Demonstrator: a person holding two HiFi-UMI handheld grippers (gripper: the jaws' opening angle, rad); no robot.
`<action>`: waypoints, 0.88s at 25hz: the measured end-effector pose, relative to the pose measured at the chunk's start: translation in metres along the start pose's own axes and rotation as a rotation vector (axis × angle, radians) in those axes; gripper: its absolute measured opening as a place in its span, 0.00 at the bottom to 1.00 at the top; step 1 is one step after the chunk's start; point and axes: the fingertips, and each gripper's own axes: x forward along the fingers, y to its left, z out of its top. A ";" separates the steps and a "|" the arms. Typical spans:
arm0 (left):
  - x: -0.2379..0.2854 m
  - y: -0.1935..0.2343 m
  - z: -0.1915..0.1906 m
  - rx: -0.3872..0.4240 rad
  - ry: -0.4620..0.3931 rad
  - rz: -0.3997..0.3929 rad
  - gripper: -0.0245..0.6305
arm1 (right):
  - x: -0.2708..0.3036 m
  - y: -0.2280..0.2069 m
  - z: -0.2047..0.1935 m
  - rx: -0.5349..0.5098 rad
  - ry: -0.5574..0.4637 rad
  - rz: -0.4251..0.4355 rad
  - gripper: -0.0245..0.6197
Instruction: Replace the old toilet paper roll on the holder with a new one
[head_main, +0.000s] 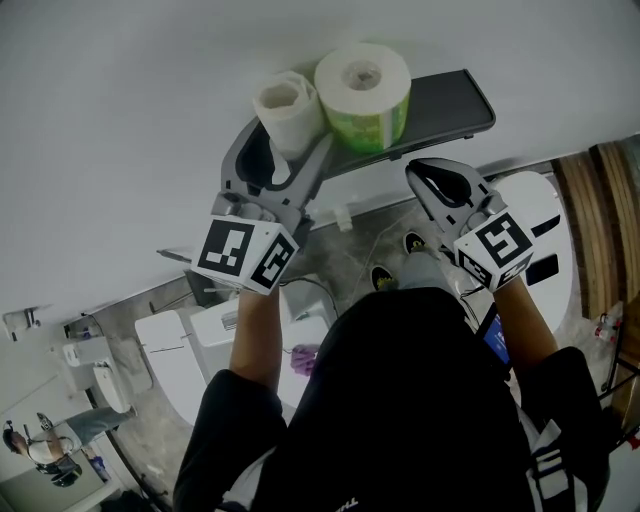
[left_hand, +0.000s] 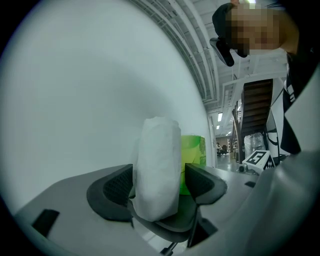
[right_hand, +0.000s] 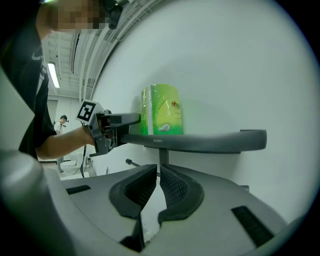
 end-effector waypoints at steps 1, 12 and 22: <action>-0.001 0.000 0.001 0.001 0.000 -0.002 0.52 | -0.002 0.001 0.005 -0.004 -0.013 0.003 0.08; -0.017 0.005 0.007 0.013 -0.008 0.002 0.52 | -0.024 0.016 0.093 -0.040 -0.251 0.015 0.42; -0.039 0.012 0.000 0.004 0.004 0.036 0.53 | 0.024 0.001 0.132 -0.111 -0.235 -0.091 0.61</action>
